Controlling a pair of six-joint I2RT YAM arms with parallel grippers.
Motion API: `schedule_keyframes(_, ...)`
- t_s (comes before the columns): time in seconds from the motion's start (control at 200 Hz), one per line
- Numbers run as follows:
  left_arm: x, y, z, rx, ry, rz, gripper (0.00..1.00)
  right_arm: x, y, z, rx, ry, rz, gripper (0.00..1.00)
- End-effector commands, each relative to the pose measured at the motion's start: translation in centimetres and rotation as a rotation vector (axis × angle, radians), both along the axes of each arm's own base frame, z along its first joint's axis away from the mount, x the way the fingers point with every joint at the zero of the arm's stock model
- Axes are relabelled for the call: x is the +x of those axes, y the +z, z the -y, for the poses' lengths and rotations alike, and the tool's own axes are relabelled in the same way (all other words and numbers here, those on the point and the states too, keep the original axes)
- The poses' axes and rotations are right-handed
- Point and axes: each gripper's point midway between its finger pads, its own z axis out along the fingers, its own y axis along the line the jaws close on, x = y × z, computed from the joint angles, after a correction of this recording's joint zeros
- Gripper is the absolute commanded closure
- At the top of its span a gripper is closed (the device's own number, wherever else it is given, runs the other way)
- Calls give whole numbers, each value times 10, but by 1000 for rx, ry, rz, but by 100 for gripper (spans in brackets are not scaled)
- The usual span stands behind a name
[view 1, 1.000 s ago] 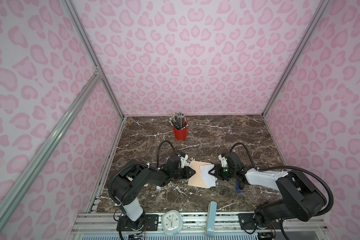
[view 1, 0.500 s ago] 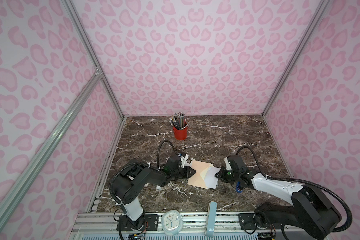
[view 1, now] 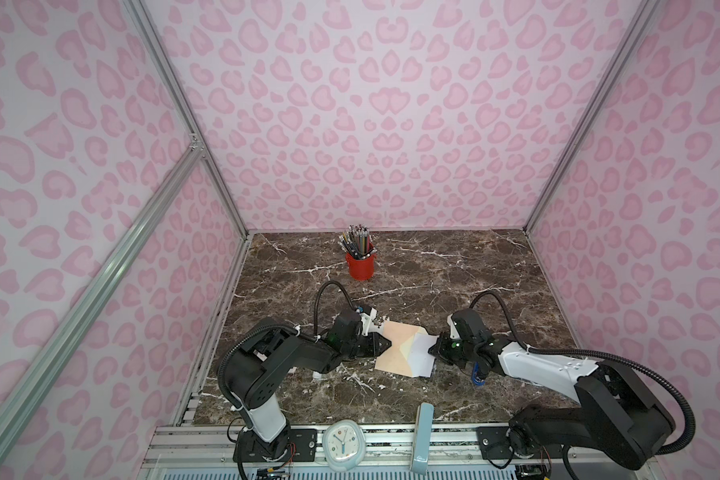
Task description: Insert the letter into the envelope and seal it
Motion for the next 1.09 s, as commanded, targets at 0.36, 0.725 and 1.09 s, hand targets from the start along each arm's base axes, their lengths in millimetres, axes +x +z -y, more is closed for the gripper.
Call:
schedule_keyframes(0.36,-20,-41,-30,172,39,-129,74,-5,-2,4,-21,-16,-43,96)
schedule_keyframes(0.725,-20,-42,-30,170,36,-130,74,-5,-3,2,-24,-10,-68,98)
schedule_keyframes(1.09,-21,-42,-30,169,35,-127,74,-4,-2,0,-37,1,-96,99)
